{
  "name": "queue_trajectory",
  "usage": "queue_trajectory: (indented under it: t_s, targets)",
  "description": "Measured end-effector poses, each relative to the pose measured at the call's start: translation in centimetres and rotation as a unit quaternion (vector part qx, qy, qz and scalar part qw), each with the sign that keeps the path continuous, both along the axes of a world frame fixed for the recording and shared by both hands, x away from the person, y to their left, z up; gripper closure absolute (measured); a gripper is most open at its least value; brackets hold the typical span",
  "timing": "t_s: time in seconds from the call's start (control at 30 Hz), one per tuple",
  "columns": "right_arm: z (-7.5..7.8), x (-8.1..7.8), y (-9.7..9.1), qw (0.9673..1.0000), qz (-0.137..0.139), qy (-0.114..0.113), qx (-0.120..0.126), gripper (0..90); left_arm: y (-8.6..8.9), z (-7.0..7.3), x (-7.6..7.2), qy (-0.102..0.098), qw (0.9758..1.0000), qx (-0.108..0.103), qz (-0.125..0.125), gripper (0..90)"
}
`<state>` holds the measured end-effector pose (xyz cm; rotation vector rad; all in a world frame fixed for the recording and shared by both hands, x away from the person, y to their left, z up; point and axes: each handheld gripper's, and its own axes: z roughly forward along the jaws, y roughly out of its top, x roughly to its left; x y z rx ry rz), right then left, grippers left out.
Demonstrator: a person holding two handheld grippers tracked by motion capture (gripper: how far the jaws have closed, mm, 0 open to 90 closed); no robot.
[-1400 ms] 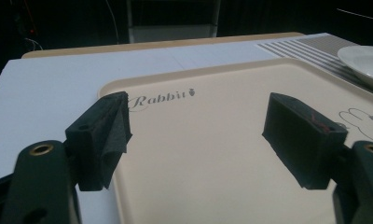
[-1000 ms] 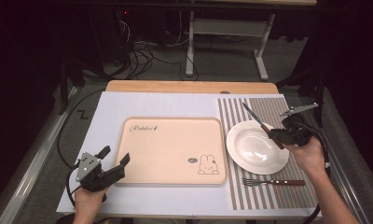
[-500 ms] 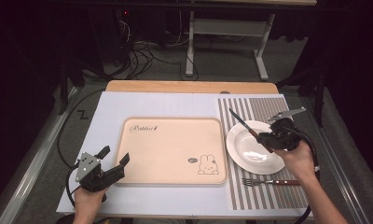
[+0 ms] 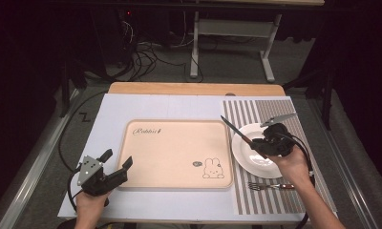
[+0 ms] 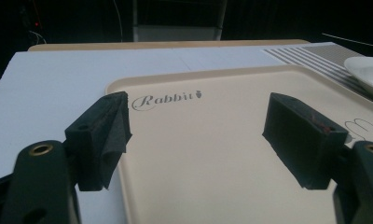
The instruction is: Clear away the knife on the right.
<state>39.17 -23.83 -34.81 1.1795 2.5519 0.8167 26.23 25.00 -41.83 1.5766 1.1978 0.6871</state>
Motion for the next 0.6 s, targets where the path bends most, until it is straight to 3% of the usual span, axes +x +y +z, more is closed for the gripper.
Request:
queue_trajectory:
  t_s: [0.6]
  targets:
    - [-1.6,-0.2,4.7,0.9987,0.048,0.018,0.009,78.3,0.0,0.0,0.0,0.000,1.0000,-0.001,-0.001,23.2]
